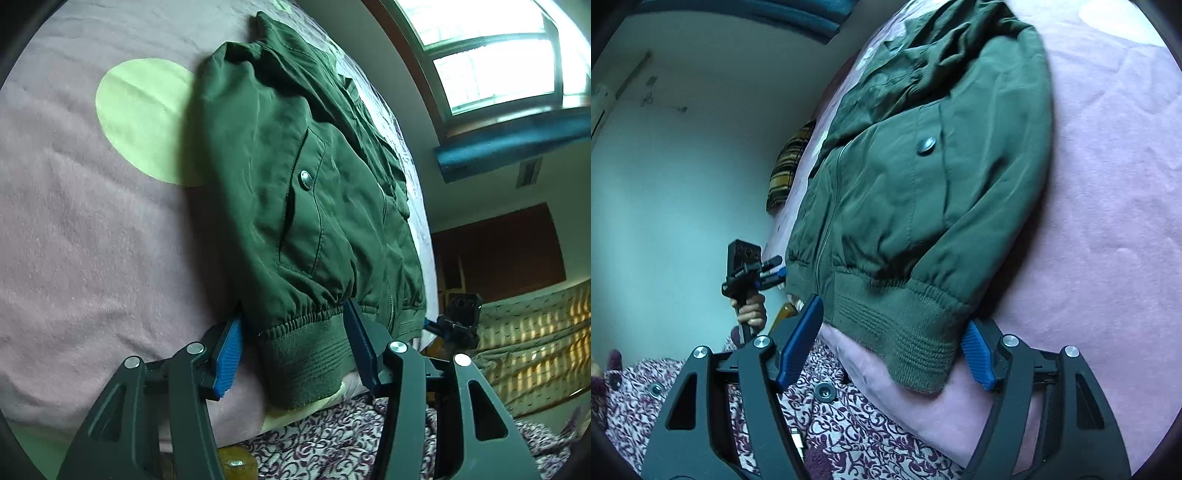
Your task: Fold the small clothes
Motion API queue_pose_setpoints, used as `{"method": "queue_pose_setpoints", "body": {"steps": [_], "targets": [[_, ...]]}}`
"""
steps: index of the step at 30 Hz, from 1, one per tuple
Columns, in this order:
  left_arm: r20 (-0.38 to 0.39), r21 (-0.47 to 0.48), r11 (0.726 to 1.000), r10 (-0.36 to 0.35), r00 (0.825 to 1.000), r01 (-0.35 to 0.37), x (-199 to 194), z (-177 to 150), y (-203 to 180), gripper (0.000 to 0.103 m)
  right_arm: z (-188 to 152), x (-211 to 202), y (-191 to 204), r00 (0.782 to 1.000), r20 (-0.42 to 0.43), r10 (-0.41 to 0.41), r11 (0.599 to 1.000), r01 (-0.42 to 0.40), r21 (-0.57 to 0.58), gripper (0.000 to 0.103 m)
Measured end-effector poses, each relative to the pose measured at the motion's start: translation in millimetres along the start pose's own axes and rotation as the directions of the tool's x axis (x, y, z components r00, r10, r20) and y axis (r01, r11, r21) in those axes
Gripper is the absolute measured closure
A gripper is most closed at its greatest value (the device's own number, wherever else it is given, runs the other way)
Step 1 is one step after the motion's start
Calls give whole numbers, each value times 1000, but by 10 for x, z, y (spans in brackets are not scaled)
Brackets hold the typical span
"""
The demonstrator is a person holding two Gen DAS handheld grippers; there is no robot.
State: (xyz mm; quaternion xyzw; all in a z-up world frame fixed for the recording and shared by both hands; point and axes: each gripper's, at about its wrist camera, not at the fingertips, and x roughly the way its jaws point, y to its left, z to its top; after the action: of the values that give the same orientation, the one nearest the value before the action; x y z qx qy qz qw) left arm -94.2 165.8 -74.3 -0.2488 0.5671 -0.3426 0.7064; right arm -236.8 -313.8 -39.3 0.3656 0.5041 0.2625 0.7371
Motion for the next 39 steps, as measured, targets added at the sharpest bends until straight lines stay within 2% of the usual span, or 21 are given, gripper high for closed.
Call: {"method": "queue_pose_setpoints", "body": {"steps": [3, 5, 8, 9, 10, 12, 14, 19, 23, 27, 30, 35, 36, 39], "targets": [[-4, 43, 999, 25, 1000, -25, -20, -62, -44, 52, -9, 87, 61, 1000, -11, -6, 999, 5, -34, 33], [2, 43, 999, 28, 1000, -28, -14, -84, -57, 52, -8, 160, 95, 1000, -21, -14, 999, 12, -52, 37], [4, 39, 998, 57, 998, -57, -20, -93, -77, 53, 19, 233, 84, 999, -26, -40, 998, 39, -48, 58], [6, 42, 996, 85, 996, -85, -17, -96, -93, 58, 12, 245, 63, 998, -27, -48, 998, 47, -45, 69], [7, 46, 994, 103, 995, -104, -16, -99, -98, 63, 14, 256, 44, 998, -26, -54, 998, 53, -39, 76], [4, 44, 992, 120, 993, -121, -27, -108, -94, 68, 15, 278, 37, 998, -22, -55, 998, 54, -37, 80], [-20, 17, 995, 98, 995, -98, -5, -111, -62, 81, 17, 293, 63, 997, -20, -68, 996, 67, -51, 83], [-11, 4, 995, 102, 995, -102, -6, -139, -72, 83, 21, 307, 46, 998, -10, -63, 997, 62, -50, 85], [-8, -20, 996, 85, 996, -85, -24, -137, -54, 86, 23, 241, -4, 1000, 9, -11, 1000, 11, -24, 88], [29, -40, 999, 3, 1000, -2, -122, -118, -94, 92, 54, 130, -28, 996, 45, 71, 997, -71, -3, 90], [88, -56, 991, -120, 989, 125, -246, -65, -173, 93, 112, 51, -30, 983, 85, 162, 986, -164, 20, 91], [166, -60, 971, -220, 961, 232, -328, 203, -357, 93, 352, -96, 12, 935, 178, 305, 948, -316, 36, 92], [188, -65, 964, -243, 952, 259, -334, 304, -381, 93, 436, -116, 27, 924, 195, 329, 939, -342, 36, 92], [231, -77, 947, -288, 929, 313, -324, 610, -412, 94, 730, -153, 44, 896, 251, 367, 922, -387, 32, 92]]}}
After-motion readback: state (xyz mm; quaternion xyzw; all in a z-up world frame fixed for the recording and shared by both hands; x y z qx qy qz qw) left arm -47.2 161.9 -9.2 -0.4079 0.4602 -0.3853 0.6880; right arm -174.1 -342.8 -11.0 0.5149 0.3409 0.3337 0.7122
